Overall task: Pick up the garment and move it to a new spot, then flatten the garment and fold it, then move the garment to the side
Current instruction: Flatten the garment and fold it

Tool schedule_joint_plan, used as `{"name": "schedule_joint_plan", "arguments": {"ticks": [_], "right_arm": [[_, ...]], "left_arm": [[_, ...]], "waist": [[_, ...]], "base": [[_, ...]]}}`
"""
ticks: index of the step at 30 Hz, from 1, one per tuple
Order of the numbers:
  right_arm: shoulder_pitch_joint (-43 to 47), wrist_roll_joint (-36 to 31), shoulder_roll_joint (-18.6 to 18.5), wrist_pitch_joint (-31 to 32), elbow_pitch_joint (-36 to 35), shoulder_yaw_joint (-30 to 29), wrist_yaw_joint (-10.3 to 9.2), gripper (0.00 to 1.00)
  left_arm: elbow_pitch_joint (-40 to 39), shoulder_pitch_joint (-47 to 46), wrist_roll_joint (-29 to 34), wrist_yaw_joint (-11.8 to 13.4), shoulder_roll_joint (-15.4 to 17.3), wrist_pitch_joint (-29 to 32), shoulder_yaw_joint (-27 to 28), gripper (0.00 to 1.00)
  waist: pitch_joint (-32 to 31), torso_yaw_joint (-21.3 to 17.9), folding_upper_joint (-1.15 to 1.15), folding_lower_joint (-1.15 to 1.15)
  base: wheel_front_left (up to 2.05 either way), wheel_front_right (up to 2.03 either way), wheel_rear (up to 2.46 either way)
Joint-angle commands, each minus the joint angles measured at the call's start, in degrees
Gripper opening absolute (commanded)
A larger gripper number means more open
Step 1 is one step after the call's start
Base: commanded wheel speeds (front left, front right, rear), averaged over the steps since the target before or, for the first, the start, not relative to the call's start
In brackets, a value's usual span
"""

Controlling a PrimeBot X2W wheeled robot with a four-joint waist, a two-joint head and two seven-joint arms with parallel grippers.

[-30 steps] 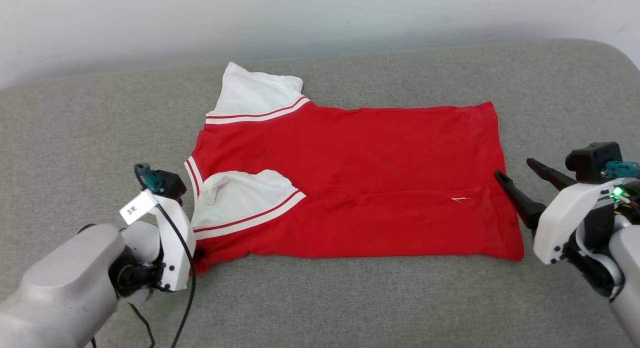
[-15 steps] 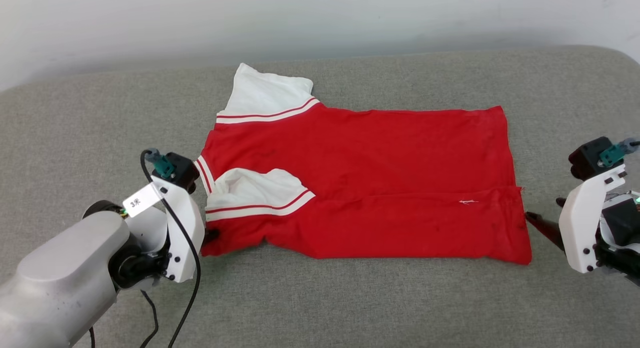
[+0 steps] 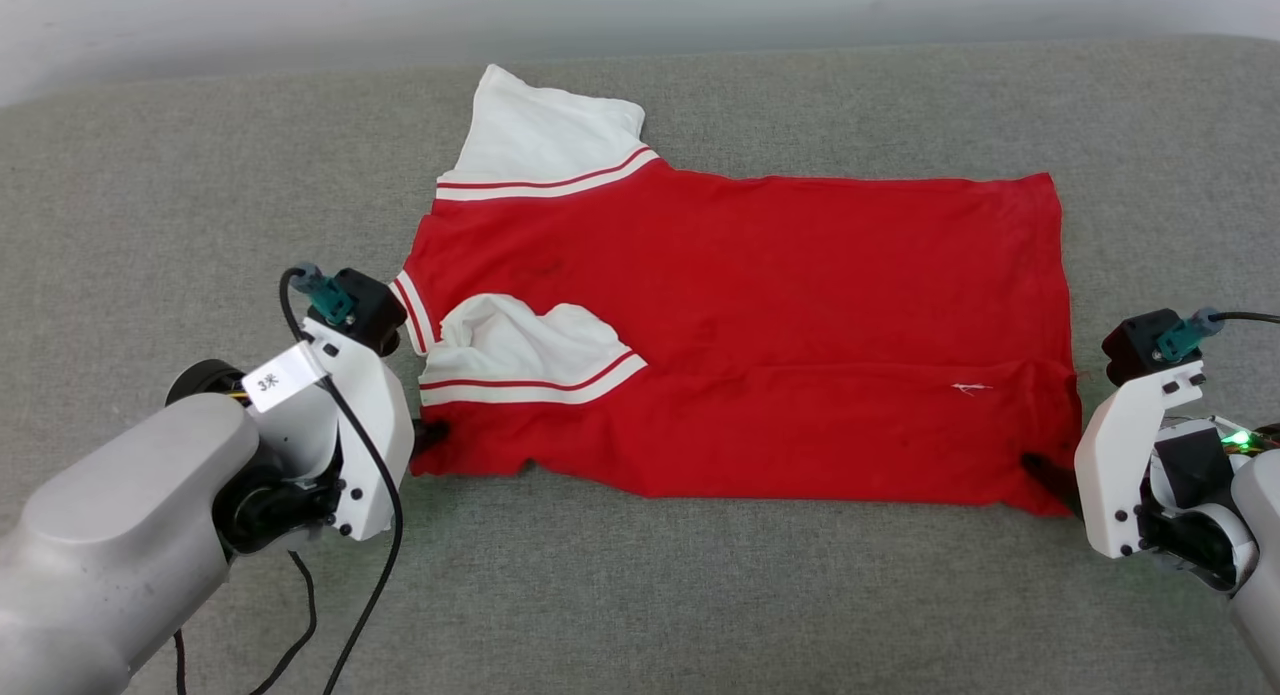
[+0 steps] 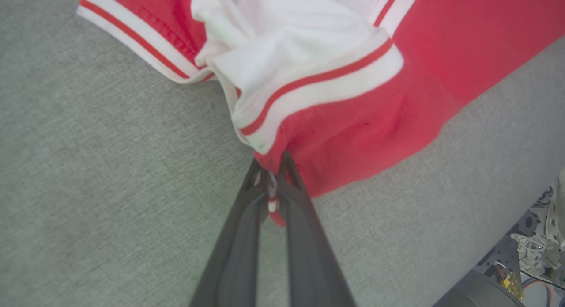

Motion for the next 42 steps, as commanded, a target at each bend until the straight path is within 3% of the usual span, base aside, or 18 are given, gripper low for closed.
{"name": "schedule_joint_plan", "arguments": {"ticks": [1,2,3,4,5,6,17,29,37,42], "right_arm": [[3.68,0.31,2.94,0.63,2.57,2.36,-0.01,1.00],[3.82,0.74,3.26,0.10,2.83,2.48,0.00,1.00],[3.85,1.14,3.39,-0.59,3.00,2.45,0.01,0.90],[3.77,1.41,3.29,-1.39,2.89,2.54,0.05,0.42],[3.51,1.62,2.92,-2.41,2.58,2.42,0.05,0.03],[3.22,1.71,2.44,-3.40,2.33,2.30,0.05,0.00],[4.54,3.75,-3.20,-9.78,-4.88,1.59,-0.03,0.00],[15.47,5.74,-8.86,-6.55,-17.33,-4.16,-0.03,0.00],[20.92,6.06,-6.79,-3.17,-19.61,-9.74,-0.03,0.00],[20.97,3.26,-4.76,-2.42,-17.72,-9.64,-0.03,0.00]], "left_arm": [[-0.12,-0.40,-0.09,-0.09,0.20,-0.36,-0.10,0.00],[-0.06,-0.14,-0.47,-0.09,0.28,-0.51,-0.09,0.00],[0.01,0.22,-0.72,-0.09,0.43,-0.64,-0.12,0.00],[0.08,0.59,-1.00,-0.09,0.65,-0.78,-0.18,0.00],[0.16,0.95,-1.24,-0.09,0.90,-0.98,-0.23,0.00],[0.21,1.23,-1.53,-0.09,1.12,-1.13,-0.32,0.00],[-1.56,5.68,-4.63,-0.09,3.61,-2.55,-1.10,0.00],[-10.46,12.38,-5.50,1.76,8.57,-3.61,-2.38,0.00],[-12.02,16.25,-4.98,3.89,8.51,-4.00,-3.15,0.00],[-9.19,17.21,-4.56,3.85,7.04,-3.74,-3.52,0.00]], "waist": [[0.07,-0.07,0.00,0.00],[0.06,-0.17,0.00,0.00],[-0.01,-0.29,0.00,0.00],[-0.15,-0.45,0.00,0.00],[-0.38,-0.61,0.00,0.00],[-0.68,-0.76,0.00,0.00],[-6.85,-1.42,0.00,0.00],[-11.25,-0.87,0.00,0.00],[-10.12,-0.82,0.00,0.00],[-8.75,-0.84,0.00,0.00]], "base": [[0.00,0.00,0.00],[0.00,0.00,0.00],[0.00,0.00,0.00],[0.00,0.00,0.00],[0.00,0.00,0.00],[0.00,0.00,0.00],[0.00,0.00,0.00],[0.00,0.00,0.00],[0.00,0.00,0.00],[0.00,0.00,0.00]]}}
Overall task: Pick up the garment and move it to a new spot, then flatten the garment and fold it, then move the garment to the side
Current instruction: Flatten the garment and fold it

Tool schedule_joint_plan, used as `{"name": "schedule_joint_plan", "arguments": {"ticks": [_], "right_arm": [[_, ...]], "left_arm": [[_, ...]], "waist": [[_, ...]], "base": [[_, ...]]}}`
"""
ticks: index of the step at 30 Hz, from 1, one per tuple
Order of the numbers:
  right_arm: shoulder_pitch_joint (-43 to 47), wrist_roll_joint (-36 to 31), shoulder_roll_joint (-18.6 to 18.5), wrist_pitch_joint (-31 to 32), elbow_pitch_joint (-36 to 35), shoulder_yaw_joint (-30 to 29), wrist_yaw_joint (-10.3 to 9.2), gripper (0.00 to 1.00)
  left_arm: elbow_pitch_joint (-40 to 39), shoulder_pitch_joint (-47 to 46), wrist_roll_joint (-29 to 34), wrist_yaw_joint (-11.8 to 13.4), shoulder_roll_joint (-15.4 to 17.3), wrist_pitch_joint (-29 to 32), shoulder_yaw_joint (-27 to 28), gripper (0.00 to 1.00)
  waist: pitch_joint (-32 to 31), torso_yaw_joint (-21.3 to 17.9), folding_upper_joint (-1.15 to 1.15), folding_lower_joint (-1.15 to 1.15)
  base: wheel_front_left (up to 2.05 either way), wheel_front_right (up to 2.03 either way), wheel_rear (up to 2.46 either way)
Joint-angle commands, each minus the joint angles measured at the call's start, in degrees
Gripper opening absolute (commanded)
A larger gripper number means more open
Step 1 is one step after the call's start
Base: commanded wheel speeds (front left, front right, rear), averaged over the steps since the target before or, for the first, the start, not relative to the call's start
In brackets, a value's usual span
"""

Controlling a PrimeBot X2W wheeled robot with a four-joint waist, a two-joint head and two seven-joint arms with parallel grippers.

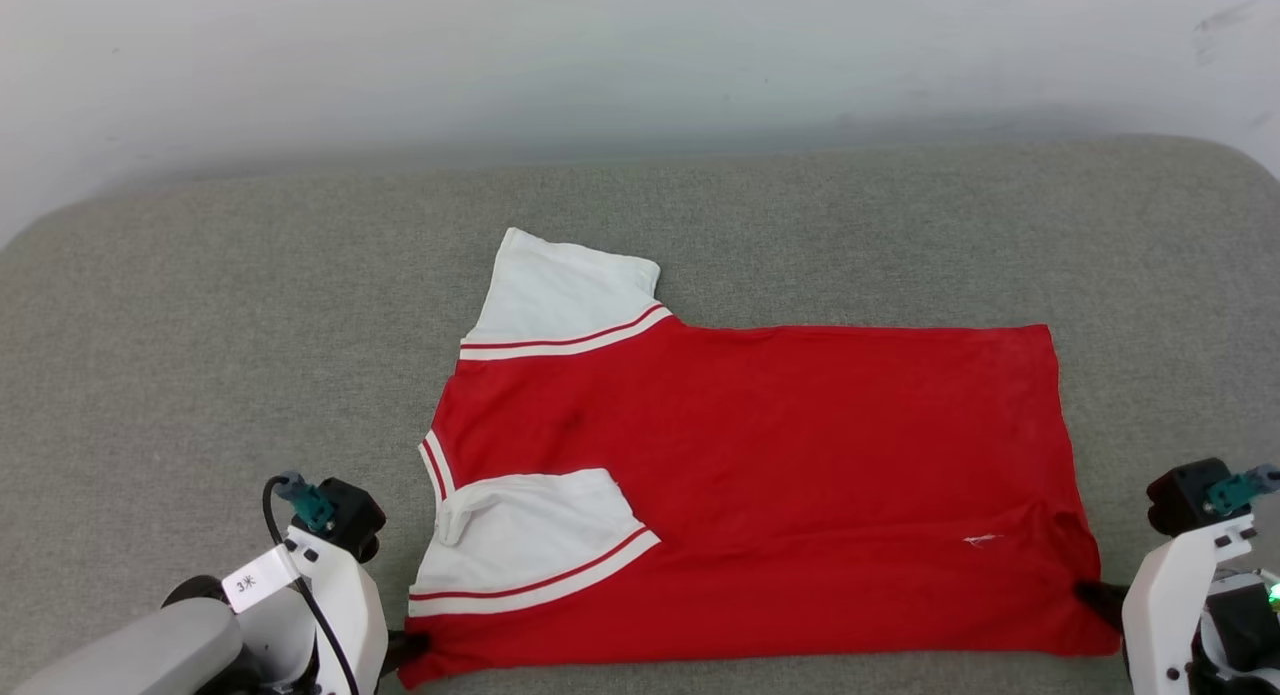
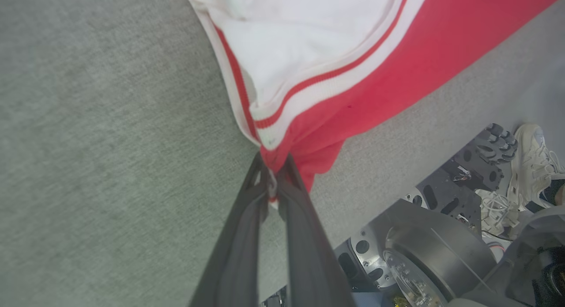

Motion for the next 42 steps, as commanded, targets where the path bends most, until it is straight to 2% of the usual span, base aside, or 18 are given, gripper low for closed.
{"name": "schedule_joint_plan", "arguments": {"ticks": [1,7,8,9,10,16,20,24,27,29,33,37,39,42], "right_arm": [[0.55,-0.63,0.88,-0.25,1.02,0.08,-0.07,0.00],[1.23,-2.04,2.19,-2.34,4.41,0.13,-0.07,0.00],[1.43,-2.16,2.45,-3.22,4.90,-0.14,-0.07,0.29],[1.64,-2.45,2.63,-4.21,5.17,-0.34,-0.07,0.91],[1.64,-2.63,2.77,-5.48,5.25,-0.79,-0.07,1.00],[2.40,-5.15,3.54,-15.53,2.73,-4.63,-0.06,1.00],[2.32,-8.68,5.71,-23.18,0.15,-9.24,-0.06,1.00],[1.51,-12.27,9.80,-29.86,-3.68,-14.21,-0.06,1.00],[2.19,-14.15,13.98,-32.94,-6.57,-16.99,-0.05,1.00],[2.67,-15.77,16.10,-34.15,-8.82,-18.03,-0.06,1.00],[2.50,-18.50,19.99,-36.02,-14.06,-18.65,-0.06,1.00],[1.70,-20.25,22.67,-36.72,-18.08,-17.78,-0.06,1.00],[1.00,-21.46,23.43,-36.79,-19.40,-16.93,-0.06,1.00],[0.05,-22.79,23.98,-36.79,-20.99,-15.99,-0.06,1.00]], "left_arm": [[0.84,1.36,-0.33,-0.25,-0.64,0.11,-0.18,0.00],[3.54,1.96,-0.05,-1.11,-1.95,-0.41,-0.39,0.00],[3.98,2.16,0.22,-1.19,-2.05,-0.94,-0.36,0.00],[4.33,2.28,0.53,-1.09,-2.06,-1.52,-0.22,0.41],[4.52,2.28,0.74,-0.84,-2.01,-2.22,-0.05,1.00],[2.58,0.17,2.70,-0.36,-0.34,-6.66,2.02,1.00],[1.13,-1.86,4.52,1.16,0.93,-11.99,5.00,1.00],[1.16,-4.99,6.51,3.14,1.11,-15.58,7.51,1.00],[2.03,-8.01,9.17,5.28,-0.12,-18.14,9.01,1.00],[2.98,-10.28,10.18,5.84,-1.16,-18.89,9.78,1.00],[5.87,-16.06,9.88,4.71,-3.37,-17.54,11.65,1.00],[10.42,-22.37,8.34,1.87,-5.26,-12.62,12.66,1.00],[13.09,-25.50,7.69,0.85,-5.87,-8.26,12.32,1.00],[16.06,-30.10,5.79,-0.61,-6.30,1.68,11.08,1.00]], "waist": [[0.38,0.07,0.00,0.00],[-0.03,0.41,0.00,0.00],[-0.42,0.47,0.00,0.00],[-0.90,0.54,0.00,0.00],[-1.36,0.61,0.00,0.00],[-3.48,1.10,0.00,0.00],[-3.80,0.96,0.00,0.00],[-3.14,-0.08,0.00,0.00],[-1.99,-0.99,0.00,0.00],[-0.86,-1.86,0.00,0.00],[2.54,-4.05,0.00,0.00],[6.93,-6.66,0.00,0.00],[9.16,-8.06,0.00,0.00],[12.35,-9.91,0.00,0.00]], "base": [[0.00,0.00,0.00],[0.00,0.00,0.00],[0.00,0.00,0.00],[0.00,0.00,0.00],[0.00,0.00,0.00],[0.00,0.00,0.00],[0.00,0.00,0.00],[0.00,0.00,0.00],[0.00,0.00,0.00],[0.00,0.00,0.00],[0.00,0.00,0.00],[0.00,0.00,0.00],[0.00,0.00,0.00],[0.00,0.00,0.00]]}}
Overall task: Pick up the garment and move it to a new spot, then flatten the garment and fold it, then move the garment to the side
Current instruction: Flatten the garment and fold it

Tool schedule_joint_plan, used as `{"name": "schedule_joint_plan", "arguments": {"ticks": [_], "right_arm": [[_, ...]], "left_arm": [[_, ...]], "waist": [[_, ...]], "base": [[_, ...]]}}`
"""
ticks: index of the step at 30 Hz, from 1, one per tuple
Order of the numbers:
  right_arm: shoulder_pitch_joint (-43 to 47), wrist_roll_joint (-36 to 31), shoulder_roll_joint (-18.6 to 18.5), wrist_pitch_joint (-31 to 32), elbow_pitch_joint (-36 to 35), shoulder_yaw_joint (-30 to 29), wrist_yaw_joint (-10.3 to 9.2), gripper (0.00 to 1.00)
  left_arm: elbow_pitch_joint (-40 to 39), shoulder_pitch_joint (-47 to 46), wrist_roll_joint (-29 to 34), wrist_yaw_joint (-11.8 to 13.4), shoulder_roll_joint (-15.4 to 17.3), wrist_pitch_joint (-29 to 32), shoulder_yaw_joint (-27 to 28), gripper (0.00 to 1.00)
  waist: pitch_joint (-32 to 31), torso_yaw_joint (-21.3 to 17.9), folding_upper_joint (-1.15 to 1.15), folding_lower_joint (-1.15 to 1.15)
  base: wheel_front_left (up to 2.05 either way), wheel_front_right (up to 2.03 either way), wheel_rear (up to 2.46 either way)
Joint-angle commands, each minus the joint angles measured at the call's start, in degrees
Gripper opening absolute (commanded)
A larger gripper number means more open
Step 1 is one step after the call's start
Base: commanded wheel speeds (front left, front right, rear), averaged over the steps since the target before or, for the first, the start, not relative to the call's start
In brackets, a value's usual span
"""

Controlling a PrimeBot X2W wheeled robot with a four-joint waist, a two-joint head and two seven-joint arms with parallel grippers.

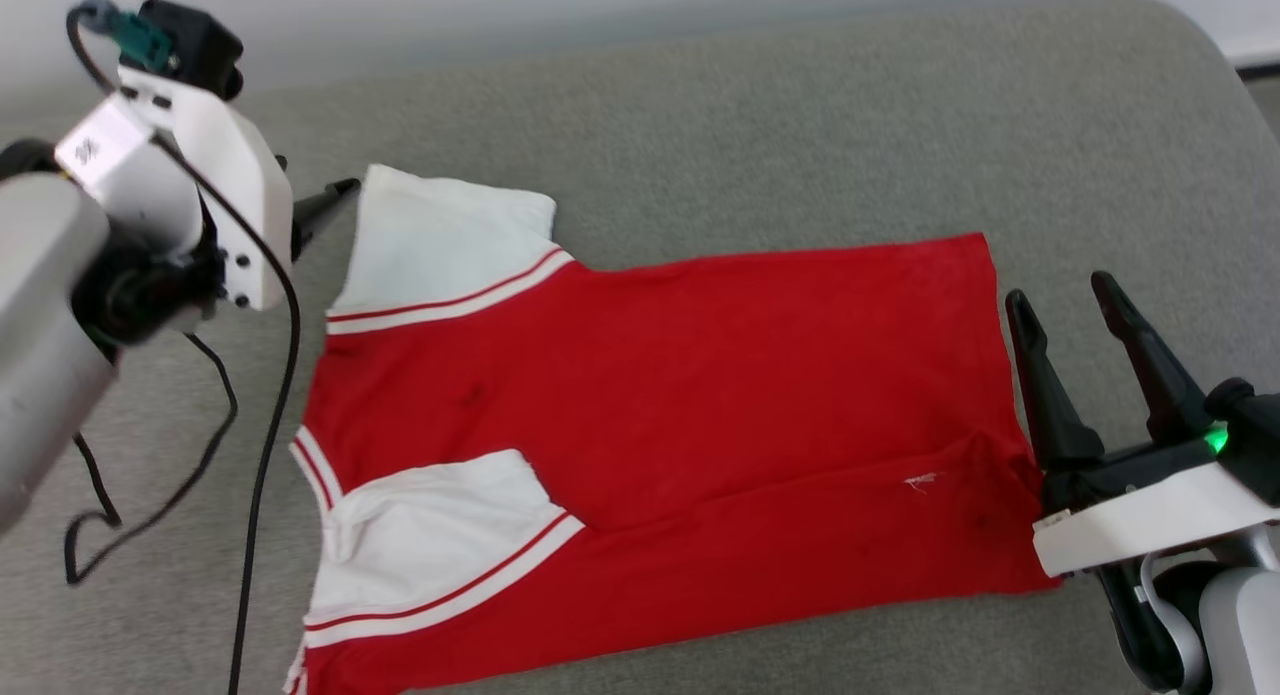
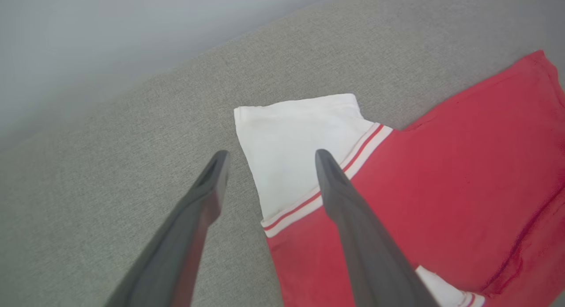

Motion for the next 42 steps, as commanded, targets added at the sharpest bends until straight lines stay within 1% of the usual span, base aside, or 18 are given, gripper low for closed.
{"name": "schedule_joint_plan", "arguments": {"ticks": [1,6,10,13,16,23,24,28,31,34,37,38,41,42], "right_arm": [[-1.09,-0.62,0.31,-0.07,-0.58,0.12,-0.05,1.00],[-2.82,-1.99,0.89,-0.23,-2.41,0.64,-0.05,1.00],[-4.42,-2.51,1.42,-0.32,-3.31,1.05,-0.05,1.00],[-5.33,-2.95,1.94,-0.61,-3.73,1.38,-0.05,1.00],[-5.94,-3.36,2.51,-1.06,-3.78,1.80,-0.05,1.00],[-7.00,-3.92,2.68,-1.85,-3.01,1.74,-0.05,1.00],[-7.19,-3.96,2.59,-1.87,-2.88,1.58,-0.05,1.00],[-7.80,-3.85,2.42,-1.57,-2.72,0.87,-0.05,1.00],[-8.50,-3.98,1.74,-1.30,-2.76,0.00,-0.05,1.00],[-10.12,-4.37,0.26,-0.70,-3.19,-1.51,-0.05,1.00],[-11.85,-4.47,-2.18,1.70,-3.34,-3.15,-0.05,1.00],[-12.61,-4.53,-3.69,3.36,-2.96,-3.53,-0.05,1.00],[-14.88,-3.36,-8.85,10.44,-1.39,-2.16,-0.05,1.00],[-14.88,-3.36,-8.85,10.44,-1.39,-2.16,-0.05,1.00]], "left_arm": [[0.55,-2.27,-0.11,-0.36,-0.07,1.60,-0.04,1.00],[4.44,-10.07,-0.29,-0.76,-0.45,12.26,-0.93,1.00],[6.85,-15.33,0.16,-0.30,-0.81,17.94,-1.10,1.00],[8.24,-17.64,0.86,0.09,-1.12,20.78,-1.80,1.00],[9.47,-18.35,1.98,-0.21,-1.20,22.64,-3.09,1.00],[11.57,-14.21,2.27,-1.75,-1.57,24.41,-6.13,1.00],[11.80,-13.57,1.99,-1.93,-1.58,24.77,-6.42,0.00],[11.39,-12.86,1.57,-2.50,-1.85,23.59,-6.51,0.00],[10.96,-13.66,2.67,-2.90,-1.90,20.62,-6.33,0.00],[9.92,-14.17,3.00,-3.05,-2.29,17.06,-5.73,0.00],[8.27,-14.26,3.67,-3.28,-2.95,13.09,-5.79,0.00],[7.67,-13.82,3.43,-3.30,-3.46,11.87,-5.75,0.00],[5.84,-12.78,3.70,-3.38,-4.16,9.10,-6.41,0.00],[5.84,-12.78,3.70,-3.38,-4.16,9.10,-6.41,0.00]], "waist": [[4.01,-3.12,0.00,-0.01],[9.20,-5.02,0.00,-0.01],[13.00,-6.08,0.00,-0.01],[15.45,-6.49,0.00,-0.01],[17.23,-6.66,0.00,-0.01],[18.46,-6.31,0.00,-0.01],[18.39,-6.20,0.00,-0.01],[17.90,-5.54,0.00,-0.01],[17.26,-4.87,0.00,-0.01],[16.31,-3.99,0.00,-0.01],[14.94,-2.77,0.00,-0.01],[14.36,-2.18,0.00,-0.01],[12.87,-0.70,0.00,-0.01],[12.87,-0.70,0.00,-0.01]], "base": [[0.00,0.00,0.00],[0.00,0.00,0.00],[0.00,0.00,0.00],[0.00,0.00,0.00],[0.00,0.00,0.00],[0.00,0.00,0.00],[0.00,0.00,0.00],[0.00,0.00,0.00],[0.00,0.00,0.00],[0.00,0.00,0.00],[0.00,0.00,0.00],[0.00,0.00,0.00],[0.00,0.00,0.00],[0.00,0.00,0.00]]}}
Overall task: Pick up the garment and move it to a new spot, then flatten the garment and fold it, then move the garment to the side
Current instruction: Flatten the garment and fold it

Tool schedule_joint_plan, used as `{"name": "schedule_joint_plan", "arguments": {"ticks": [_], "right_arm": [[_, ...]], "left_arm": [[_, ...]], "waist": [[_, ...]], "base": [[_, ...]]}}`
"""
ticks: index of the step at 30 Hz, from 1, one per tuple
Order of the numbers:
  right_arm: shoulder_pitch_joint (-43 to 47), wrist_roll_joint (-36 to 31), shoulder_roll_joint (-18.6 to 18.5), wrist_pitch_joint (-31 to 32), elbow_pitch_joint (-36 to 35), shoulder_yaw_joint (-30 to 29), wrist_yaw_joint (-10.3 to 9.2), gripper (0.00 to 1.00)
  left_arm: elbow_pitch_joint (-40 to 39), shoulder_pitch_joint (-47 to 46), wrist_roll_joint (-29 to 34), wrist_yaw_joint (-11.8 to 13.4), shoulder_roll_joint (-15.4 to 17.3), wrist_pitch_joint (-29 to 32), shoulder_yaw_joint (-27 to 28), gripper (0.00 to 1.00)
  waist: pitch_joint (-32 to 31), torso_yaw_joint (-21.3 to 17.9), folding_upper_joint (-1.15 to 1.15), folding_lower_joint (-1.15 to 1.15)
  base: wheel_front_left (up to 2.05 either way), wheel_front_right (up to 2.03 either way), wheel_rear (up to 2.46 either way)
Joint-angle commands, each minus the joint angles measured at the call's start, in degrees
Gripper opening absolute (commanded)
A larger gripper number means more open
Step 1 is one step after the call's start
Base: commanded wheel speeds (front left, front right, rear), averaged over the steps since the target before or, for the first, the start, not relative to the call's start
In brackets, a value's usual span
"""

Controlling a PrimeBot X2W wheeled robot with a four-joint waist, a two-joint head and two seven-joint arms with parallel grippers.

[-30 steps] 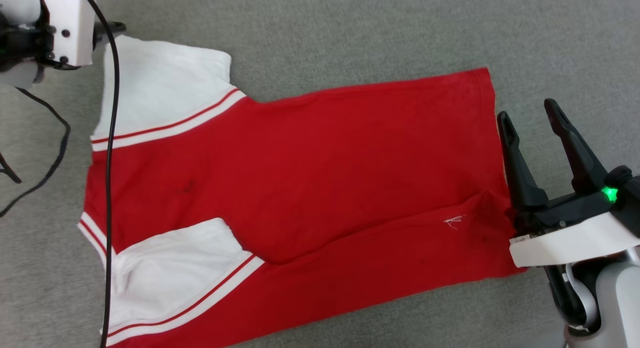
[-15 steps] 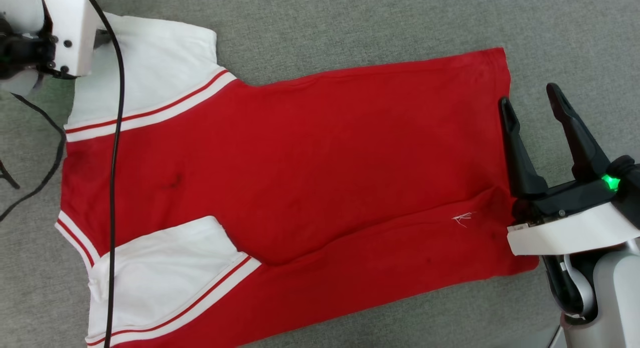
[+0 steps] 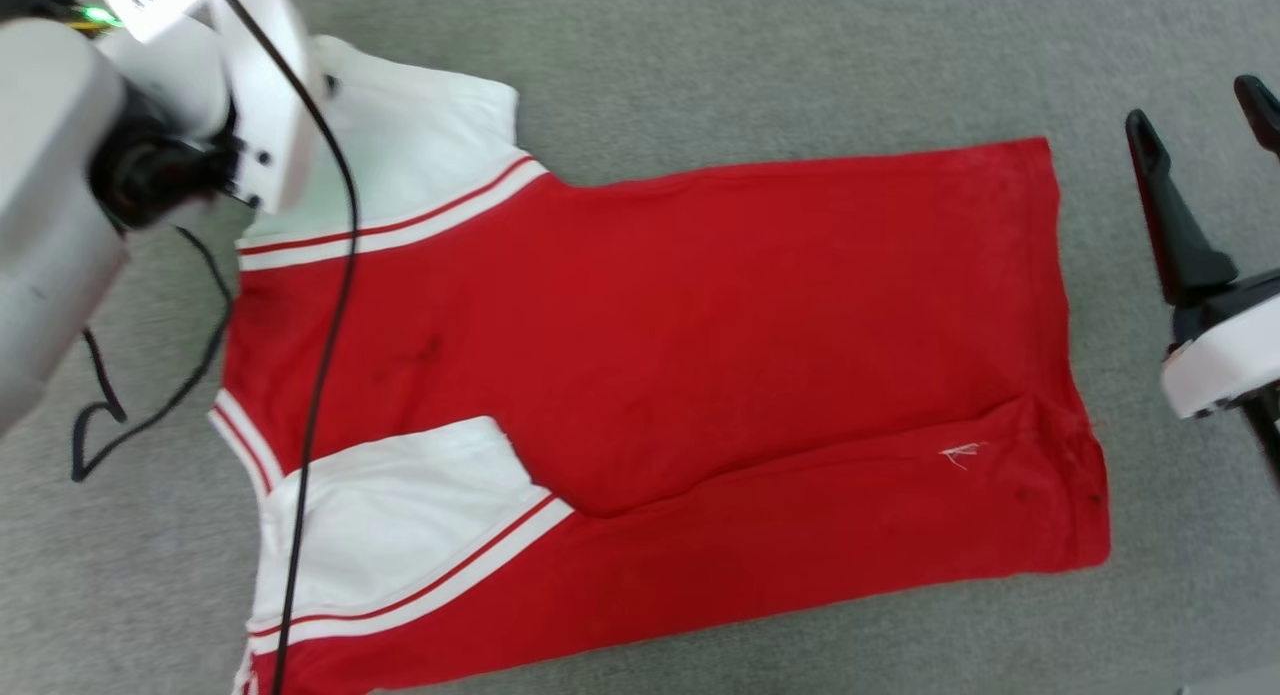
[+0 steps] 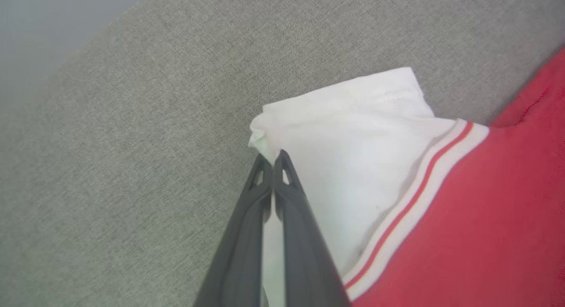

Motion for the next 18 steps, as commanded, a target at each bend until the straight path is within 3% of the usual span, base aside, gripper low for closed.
{"name": "schedule_joint_plan", "arguments": {"ticks": [1,11,18], "right_arm": [[-1.59,1.39,-2.08,2.96,0.70,0.71,-0.05,1.00],[-10.57,15.53,-14.85,34.25,10.07,7.67,-0.05,1.00],[-17.28,18.61,-15.31,43.50,17.59,10.28,-0.05,1.00]], "left_arm": [[-1.03,1.06,0.04,-0.12,-0.31,-1.08,-0.51,0.00],[-7.55,1.96,-0.08,-0.13,-0.96,-5.88,-2.96,0.00],[-11.88,0.03,0.44,-0.14,-1.44,-7.98,-4.07,0.00]], "waist": [[-1.53,1.67,0.00,-0.01],[-3.73,5.28,0.00,-0.01],[-2.19,8.02,0.00,-0.01]], "base": [[0.00,0.00,0.00],[0.00,0.00,0.00],[0.00,0.00,0.00]]}}
